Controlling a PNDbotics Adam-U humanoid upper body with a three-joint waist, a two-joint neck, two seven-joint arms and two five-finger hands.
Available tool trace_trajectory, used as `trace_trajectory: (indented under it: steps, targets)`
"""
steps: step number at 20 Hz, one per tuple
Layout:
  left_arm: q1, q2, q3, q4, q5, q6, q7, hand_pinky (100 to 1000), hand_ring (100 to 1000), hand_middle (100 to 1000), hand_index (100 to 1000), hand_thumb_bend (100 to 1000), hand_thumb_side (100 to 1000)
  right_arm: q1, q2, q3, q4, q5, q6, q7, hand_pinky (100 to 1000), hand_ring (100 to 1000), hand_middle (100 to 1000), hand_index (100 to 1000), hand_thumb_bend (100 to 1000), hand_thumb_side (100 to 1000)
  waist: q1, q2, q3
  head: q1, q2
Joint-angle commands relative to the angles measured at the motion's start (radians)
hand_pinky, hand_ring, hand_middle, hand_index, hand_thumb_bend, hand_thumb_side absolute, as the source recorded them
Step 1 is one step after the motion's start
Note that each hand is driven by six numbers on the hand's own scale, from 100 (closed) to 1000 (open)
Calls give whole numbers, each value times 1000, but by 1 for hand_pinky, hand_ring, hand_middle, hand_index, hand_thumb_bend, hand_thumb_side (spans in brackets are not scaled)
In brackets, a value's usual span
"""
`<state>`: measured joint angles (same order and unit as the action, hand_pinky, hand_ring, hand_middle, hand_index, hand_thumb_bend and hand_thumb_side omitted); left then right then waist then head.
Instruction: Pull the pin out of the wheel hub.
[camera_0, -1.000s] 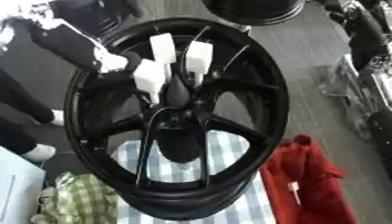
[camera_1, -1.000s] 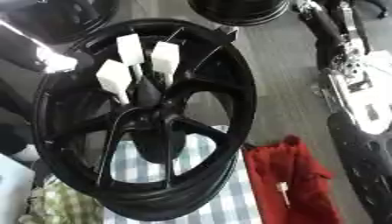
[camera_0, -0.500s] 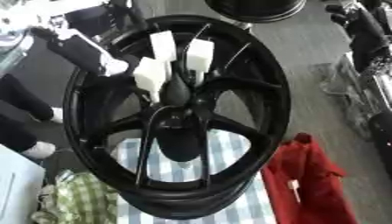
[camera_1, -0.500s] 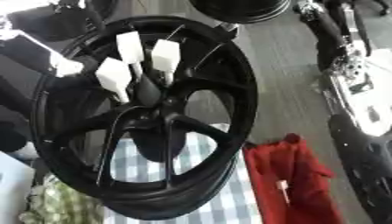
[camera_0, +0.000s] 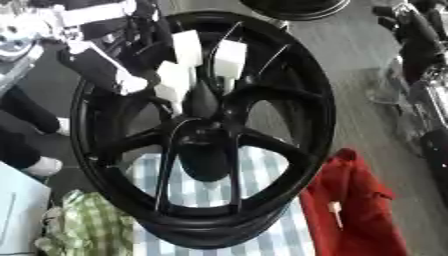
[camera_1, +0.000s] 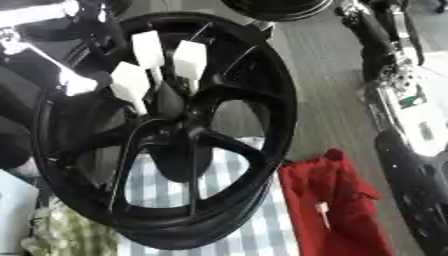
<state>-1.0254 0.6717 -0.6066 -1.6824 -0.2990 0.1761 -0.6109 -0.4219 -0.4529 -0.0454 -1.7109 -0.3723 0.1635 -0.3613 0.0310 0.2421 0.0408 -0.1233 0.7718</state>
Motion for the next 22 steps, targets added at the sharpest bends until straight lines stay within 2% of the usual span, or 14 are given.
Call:
trace_trajectory:
  steps: [1, 9, 22]
  targets:
    - [-17, 2, 9, -2, -6, -13, -12, 655, 673, 701, 738, 299, 100, -13, -12, -3, -9, 7, 1, 0, 875, 727, 773, 787, 425, 431, -4, -10, -1, 8, -2]
    - [-18, -21, 2, 23, -47, -27, -22, 683, 721, 749, 752, 326, 105, -18, -10, -1, -10, 7, 1, 3, 876, 727, 773, 788, 422, 434, -9, -1, -4, 5, -2]
    - [-17, -40, 0, 59, -70, -38, -36, 674, 706, 749, 754, 321, 116, -20, -7, 0, -11, 9, 2, 3, 877, 728, 774, 787, 419, 436, -10, 10, -6, 9, -2]
